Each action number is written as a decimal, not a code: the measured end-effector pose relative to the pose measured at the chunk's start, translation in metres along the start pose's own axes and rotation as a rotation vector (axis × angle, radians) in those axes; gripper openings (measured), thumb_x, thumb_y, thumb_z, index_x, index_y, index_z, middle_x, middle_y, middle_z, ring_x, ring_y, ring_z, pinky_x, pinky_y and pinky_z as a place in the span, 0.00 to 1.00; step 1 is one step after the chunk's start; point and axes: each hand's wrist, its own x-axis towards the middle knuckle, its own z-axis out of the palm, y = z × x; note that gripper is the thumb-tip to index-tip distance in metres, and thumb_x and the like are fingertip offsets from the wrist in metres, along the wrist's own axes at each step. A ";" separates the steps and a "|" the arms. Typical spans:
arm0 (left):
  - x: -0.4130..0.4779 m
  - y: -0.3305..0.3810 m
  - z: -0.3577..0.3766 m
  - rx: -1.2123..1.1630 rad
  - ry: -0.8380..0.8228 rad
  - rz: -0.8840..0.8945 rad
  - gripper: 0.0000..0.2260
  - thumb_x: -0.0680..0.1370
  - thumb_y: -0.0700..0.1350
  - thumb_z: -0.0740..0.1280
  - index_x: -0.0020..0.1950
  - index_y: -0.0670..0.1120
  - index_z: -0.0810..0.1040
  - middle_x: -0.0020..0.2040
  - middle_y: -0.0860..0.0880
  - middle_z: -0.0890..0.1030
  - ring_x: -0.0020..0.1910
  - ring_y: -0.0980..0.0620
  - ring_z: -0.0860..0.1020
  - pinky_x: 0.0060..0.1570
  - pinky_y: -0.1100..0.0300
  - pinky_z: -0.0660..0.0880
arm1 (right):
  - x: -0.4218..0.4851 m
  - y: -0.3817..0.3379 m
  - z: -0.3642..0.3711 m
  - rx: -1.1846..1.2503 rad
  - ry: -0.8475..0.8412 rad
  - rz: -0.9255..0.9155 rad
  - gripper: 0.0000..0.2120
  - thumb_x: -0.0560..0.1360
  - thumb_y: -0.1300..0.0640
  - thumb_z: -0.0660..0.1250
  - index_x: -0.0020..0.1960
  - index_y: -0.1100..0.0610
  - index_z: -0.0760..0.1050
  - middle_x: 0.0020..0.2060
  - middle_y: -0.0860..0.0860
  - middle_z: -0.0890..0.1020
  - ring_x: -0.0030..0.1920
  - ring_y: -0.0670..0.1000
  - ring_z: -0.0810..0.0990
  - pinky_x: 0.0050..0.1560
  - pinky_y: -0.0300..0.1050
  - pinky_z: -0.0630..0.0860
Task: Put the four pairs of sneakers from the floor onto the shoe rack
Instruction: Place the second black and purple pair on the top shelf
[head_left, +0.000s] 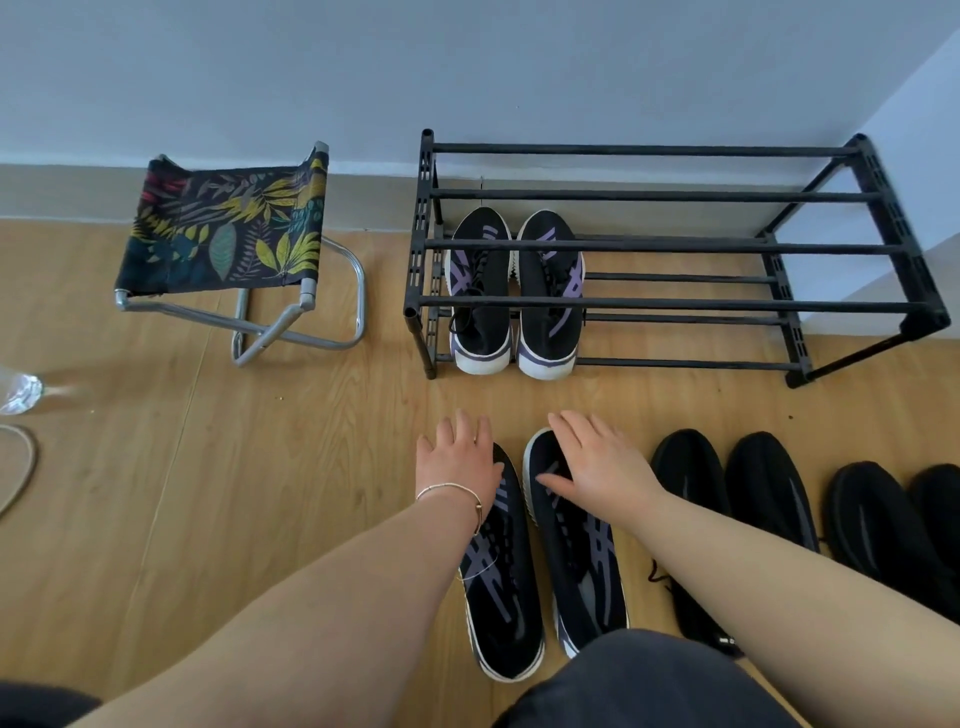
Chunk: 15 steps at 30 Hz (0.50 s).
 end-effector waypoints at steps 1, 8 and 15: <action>-0.006 0.002 0.006 -0.019 -0.019 -0.014 0.32 0.83 0.60 0.54 0.82 0.47 0.48 0.81 0.43 0.54 0.77 0.40 0.58 0.71 0.42 0.64 | -0.008 -0.001 0.005 0.024 -0.037 0.017 0.42 0.76 0.33 0.60 0.79 0.59 0.58 0.74 0.53 0.68 0.70 0.56 0.70 0.65 0.52 0.74; -0.043 0.014 0.049 -0.050 -0.107 -0.099 0.38 0.80 0.66 0.54 0.82 0.47 0.45 0.82 0.44 0.51 0.75 0.41 0.61 0.64 0.48 0.69 | -0.068 -0.007 0.043 0.090 -0.049 0.139 0.48 0.73 0.28 0.55 0.80 0.61 0.57 0.75 0.57 0.68 0.72 0.57 0.69 0.68 0.52 0.72; -0.071 0.018 0.076 -0.332 -0.171 -0.360 0.44 0.77 0.64 0.64 0.81 0.44 0.45 0.75 0.42 0.62 0.70 0.42 0.67 0.62 0.50 0.73 | -0.097 -0.018 0.063 0.402 -0.085 0.466 0.48 0.73 0.30 0.63 0.81 0.58 0.52 0.72 0.56 0.69 0.70 0.55 0.72 0.67 0.48 0.73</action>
